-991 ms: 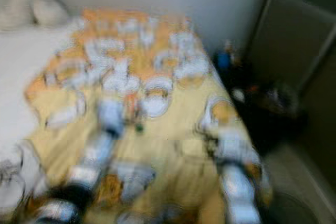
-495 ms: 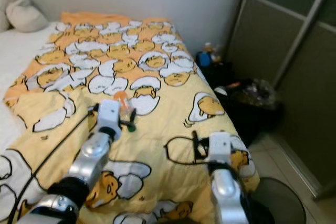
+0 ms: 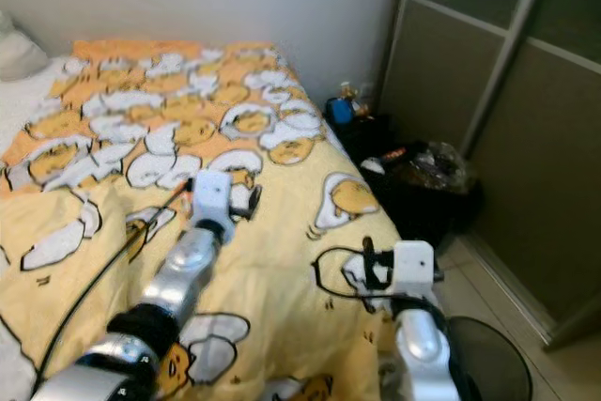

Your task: Clean up the room

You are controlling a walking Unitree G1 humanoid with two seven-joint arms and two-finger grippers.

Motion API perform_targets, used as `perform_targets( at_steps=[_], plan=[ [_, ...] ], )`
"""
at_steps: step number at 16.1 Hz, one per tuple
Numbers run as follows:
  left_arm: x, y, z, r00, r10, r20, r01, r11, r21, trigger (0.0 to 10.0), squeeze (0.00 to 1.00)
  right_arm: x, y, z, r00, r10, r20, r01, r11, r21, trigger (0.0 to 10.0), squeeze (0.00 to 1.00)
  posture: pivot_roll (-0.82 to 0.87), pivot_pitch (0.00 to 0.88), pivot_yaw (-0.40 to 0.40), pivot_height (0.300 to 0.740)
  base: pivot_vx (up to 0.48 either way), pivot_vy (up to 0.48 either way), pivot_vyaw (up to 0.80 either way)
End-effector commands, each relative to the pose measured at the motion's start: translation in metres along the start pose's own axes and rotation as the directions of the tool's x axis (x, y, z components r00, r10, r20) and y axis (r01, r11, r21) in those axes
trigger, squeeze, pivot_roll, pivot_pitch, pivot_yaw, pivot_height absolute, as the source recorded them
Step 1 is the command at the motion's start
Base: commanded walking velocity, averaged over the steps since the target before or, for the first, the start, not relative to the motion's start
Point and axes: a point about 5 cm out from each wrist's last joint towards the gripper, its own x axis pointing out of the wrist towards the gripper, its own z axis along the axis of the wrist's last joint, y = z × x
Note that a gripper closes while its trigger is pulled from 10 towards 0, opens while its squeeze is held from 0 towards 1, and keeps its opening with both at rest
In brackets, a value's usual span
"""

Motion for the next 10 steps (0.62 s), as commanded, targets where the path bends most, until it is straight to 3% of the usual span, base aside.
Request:
perform_targets(
  at_steps=[1, 10],
  plan=[
    [0.0004, 0.0002, -0.0017, 1.000, 0.009, -0.016, -0.009, 1.000, -0.003, 10.0, 0.00, 0.0029, 0.0016, 0.0055, 1.000, 0.008, 0.018, -0.008, 1.000, -0.006, 10.0, 1.00, 0.07, 0.000, 0.027, 0.740, 0.480, 0.000, 0.00],
    [0.0004, 0.0002, -0.0017, 1.000, 0.009, -0.016, -0.009, 1.000, -0.003, 10.0, 0.00, 0.0029, 0.0016, 0.0055, 1.000, 0.008, 0.018, -0.008, 1.000, -0.006, 10.0, 1.00, 0.07, 0.000, 0.027, 0.740, 0.480, 0.000, 0.00]
  ],
)
